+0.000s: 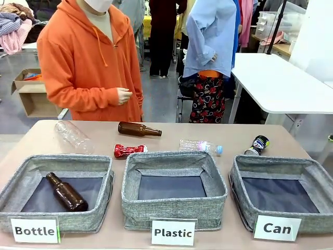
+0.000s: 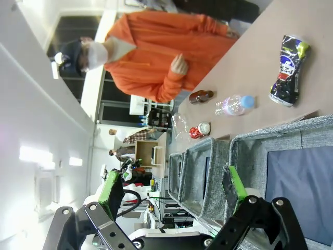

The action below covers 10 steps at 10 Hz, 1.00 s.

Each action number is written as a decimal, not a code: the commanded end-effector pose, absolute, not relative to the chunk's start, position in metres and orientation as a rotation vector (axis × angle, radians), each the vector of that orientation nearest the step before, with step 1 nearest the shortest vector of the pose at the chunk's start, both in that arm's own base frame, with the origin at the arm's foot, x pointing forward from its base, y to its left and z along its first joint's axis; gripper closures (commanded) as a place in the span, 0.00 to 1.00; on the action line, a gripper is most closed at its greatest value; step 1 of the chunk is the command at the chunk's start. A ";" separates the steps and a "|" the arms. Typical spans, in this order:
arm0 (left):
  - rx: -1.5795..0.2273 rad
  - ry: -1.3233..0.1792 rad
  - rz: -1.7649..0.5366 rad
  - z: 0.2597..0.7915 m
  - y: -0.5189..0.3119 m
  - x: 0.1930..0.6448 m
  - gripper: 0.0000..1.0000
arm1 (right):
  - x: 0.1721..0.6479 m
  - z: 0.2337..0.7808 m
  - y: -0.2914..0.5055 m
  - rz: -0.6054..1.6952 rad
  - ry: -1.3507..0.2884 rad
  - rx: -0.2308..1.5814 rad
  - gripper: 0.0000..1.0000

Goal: Sort the can waste into the basket.
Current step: Pick up the can waste from the table and place it in the right Fabric basket.

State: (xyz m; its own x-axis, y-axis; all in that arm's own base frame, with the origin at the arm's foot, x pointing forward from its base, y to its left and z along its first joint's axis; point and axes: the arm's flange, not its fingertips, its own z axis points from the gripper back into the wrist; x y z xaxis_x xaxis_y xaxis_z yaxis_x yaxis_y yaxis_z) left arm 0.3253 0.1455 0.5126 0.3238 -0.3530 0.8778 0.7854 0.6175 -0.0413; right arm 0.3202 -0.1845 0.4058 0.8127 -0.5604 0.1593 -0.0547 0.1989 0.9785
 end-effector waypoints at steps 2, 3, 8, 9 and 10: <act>-0.252 -0.681 -1.149 0.534 0.022 0.362 0.00 | 0.322 0.407 -0.184 -0.366 -0.581 1.349 0.00; -0.168 -0.613 -1.235 0.534 -0.018 0.379 0.00 | 0.322 0.407 -0.184 -0.366 -0.581 1.349 0.00; 0.022 -0.523 -1.513 0.484 -0.168 0.465 0.00 | 0.322 0.407 -0.184 -0.366 -0.581 1.349 0.00; 0.032 -0.532 -1.530 0.475 -0.183 0.481 0.00 | 0.322 0.407 -0.184 -0.366 -0.581 1.349 0.00; 0.020 -0.507 -1.588 0.463 -0.196 0.498 0.00 | 0.322 0.407 -0.184 -0.366 -0.581 1.349 0.00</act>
State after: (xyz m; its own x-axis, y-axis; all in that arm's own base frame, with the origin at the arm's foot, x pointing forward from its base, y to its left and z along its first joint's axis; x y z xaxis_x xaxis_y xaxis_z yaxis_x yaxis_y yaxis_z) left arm 0.4811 -0.1943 0.4605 -0.0648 -0.9532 0.2953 0.9420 0.0393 0.3334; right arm 0.3204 -0.1842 0.4058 0.8134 -0.5594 0.1592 -0.0545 0.1993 0.9784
